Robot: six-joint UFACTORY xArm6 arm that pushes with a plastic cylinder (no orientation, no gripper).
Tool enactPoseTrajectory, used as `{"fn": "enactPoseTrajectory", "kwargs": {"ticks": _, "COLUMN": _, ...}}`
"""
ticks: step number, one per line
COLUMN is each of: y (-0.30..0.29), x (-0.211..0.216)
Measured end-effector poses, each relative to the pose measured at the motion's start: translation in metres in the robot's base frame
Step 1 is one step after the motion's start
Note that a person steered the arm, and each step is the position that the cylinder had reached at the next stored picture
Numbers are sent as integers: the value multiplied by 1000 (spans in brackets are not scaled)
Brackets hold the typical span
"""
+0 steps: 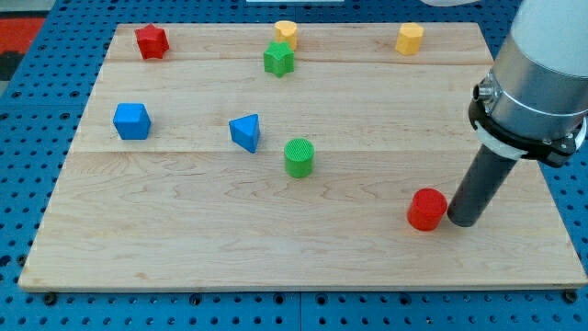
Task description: Point your arm at the yellow heart
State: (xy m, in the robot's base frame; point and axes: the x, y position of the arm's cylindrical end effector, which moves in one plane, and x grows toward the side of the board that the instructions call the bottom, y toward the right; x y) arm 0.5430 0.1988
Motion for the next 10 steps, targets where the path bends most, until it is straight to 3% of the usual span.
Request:
{"fn": "enactPoseTrajectory", "kwargs": {"ticks": 1, "y": 49, "x": -15}}
{"fn": "enactPoseTrajectory", "kwargs": {"ticks": 2, "y": 51, "x": -31}}
{"fn": "enactPoseTrajectory", "kwargs": {"ticks": 10, "y": 122, "x": -31}}
